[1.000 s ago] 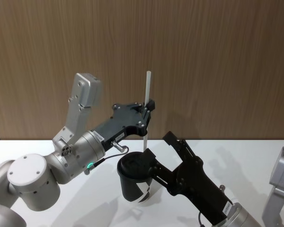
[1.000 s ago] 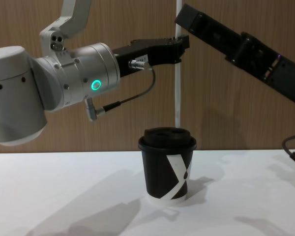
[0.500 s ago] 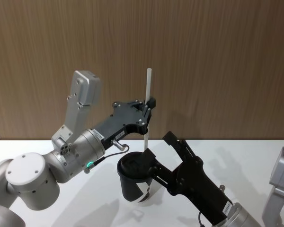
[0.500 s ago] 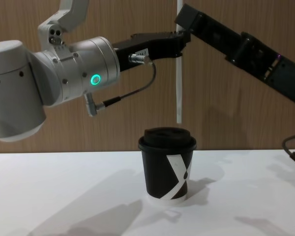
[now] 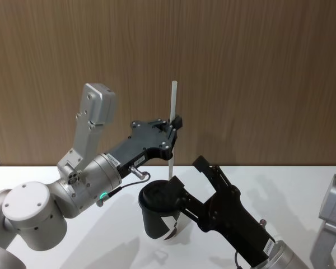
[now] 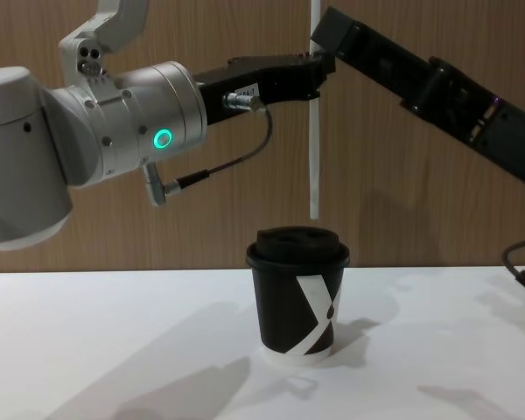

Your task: Pick up the straw with one hand, pass it to the other hand, and insert it into the cup.

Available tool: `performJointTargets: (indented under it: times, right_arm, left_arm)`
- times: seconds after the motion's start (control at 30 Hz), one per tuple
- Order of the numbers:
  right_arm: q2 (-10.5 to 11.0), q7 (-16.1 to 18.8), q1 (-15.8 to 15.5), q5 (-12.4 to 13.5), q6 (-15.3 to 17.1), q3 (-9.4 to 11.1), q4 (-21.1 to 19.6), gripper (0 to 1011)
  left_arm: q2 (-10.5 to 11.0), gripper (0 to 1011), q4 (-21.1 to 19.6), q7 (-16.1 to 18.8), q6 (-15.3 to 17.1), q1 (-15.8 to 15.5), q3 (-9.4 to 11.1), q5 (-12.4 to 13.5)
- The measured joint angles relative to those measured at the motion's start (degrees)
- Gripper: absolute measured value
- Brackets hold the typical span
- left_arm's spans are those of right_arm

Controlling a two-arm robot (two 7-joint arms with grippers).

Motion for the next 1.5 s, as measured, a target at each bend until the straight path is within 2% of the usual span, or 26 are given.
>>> performJointTargets:
  times: [0.9, 1.5]
  right_arm:
    - [0.0, 0.0, 0.0, 0.0, 0.0, 0.0, 0.0, 1001]
    - [0.0, 0.0, 0.0, 0.0, 0.0, 0.0, 0.0, 1001]
  left_arm:
    - [-0.4, 4, 0.9, -0.4, 0.7, 0.5, -0.5, 0.1]
    - [-1.0, 4, 2.6, -1.5, -0.6, 0.1, -0.2, -0.6]
